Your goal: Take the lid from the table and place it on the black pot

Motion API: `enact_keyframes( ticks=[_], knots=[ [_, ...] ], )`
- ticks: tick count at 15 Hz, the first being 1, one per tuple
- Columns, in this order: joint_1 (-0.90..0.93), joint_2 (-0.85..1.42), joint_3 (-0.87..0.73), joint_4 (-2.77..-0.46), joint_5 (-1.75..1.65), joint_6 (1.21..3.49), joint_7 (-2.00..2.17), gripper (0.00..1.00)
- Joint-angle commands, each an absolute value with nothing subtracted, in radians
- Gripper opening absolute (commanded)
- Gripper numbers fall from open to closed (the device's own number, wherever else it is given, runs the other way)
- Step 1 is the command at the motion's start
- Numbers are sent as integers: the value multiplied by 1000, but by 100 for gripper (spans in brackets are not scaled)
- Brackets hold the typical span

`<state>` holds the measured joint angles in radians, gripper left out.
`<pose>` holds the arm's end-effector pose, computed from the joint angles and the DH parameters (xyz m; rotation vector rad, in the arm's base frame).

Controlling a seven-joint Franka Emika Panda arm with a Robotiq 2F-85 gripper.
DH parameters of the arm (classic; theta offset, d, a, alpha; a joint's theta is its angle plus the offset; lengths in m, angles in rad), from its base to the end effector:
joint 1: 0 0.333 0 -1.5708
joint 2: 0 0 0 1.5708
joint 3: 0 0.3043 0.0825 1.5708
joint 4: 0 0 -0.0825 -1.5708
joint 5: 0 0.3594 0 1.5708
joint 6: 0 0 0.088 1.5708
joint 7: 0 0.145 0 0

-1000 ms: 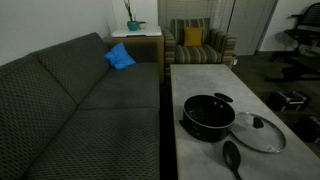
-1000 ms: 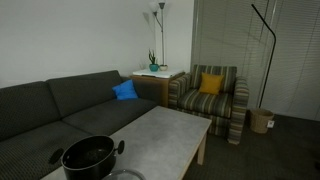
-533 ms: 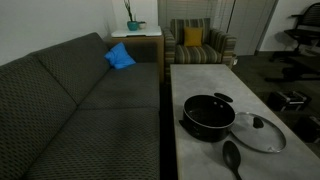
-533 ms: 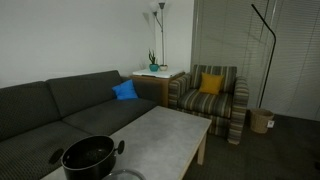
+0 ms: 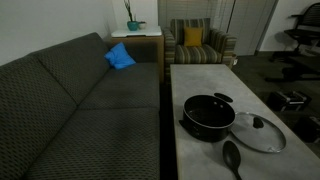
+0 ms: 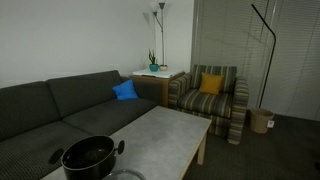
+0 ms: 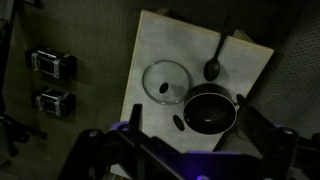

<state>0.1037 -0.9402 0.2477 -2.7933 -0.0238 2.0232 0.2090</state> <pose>0.2707 0.0864 0.4246 2.9452 0.0988 0.2970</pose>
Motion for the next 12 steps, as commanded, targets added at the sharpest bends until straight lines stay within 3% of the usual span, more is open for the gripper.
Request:
enact_keyframes(
  ticks=[1, 12],
  knots=[
    [100, -917, 238, -2783, -37, 2029, 209, 100],
    [57, -735, 192, -2743, -91, 2100, 167, 100]
  ],
)
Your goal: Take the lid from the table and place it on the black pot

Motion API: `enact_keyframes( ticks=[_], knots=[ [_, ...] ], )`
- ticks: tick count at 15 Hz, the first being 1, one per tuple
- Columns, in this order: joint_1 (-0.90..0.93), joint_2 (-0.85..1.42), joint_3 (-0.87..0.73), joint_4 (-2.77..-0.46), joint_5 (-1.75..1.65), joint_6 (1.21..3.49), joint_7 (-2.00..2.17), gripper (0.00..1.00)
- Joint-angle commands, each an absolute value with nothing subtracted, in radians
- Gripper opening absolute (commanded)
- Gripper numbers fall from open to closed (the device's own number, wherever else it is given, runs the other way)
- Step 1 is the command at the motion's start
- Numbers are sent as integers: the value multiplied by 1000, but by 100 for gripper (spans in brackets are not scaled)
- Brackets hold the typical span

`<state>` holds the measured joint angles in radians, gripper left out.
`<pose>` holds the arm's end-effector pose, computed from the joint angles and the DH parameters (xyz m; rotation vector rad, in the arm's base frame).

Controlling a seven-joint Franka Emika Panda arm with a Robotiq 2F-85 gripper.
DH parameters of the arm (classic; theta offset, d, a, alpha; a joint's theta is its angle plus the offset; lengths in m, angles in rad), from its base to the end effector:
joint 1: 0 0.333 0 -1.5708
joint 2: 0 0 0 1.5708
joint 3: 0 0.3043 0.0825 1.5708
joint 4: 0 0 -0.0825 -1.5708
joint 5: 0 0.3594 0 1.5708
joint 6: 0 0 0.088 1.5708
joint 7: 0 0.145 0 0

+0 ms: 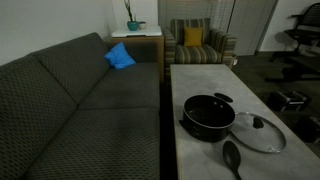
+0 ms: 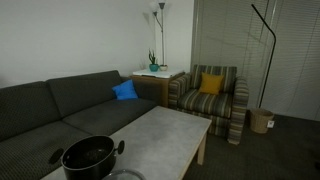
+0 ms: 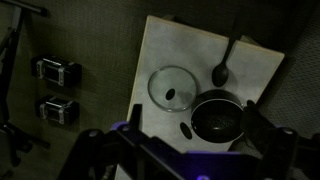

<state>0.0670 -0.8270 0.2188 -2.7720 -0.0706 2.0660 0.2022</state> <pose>0.2941 0.0709 0.4084 2.9352 0.0782 0.2222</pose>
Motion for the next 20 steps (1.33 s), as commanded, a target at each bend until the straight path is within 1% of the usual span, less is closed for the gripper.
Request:
enact_keyframes(
  ticks=[1, 5, 6, 10, 20],
  knots=[
    [60, -712, 181, -2744, -94, 2112, 154, 100],
    [63, -618, 134, -2727, -75, 2130, 112, 100],
    [71, -695, 152, -2762, -82, 2118, 142, 100],
    [70, -643, 137, -2742, -81, 2121, 135, 100],
    [69, -642, 138, -2740, -81, 2121, 141, 100]
  ],
)
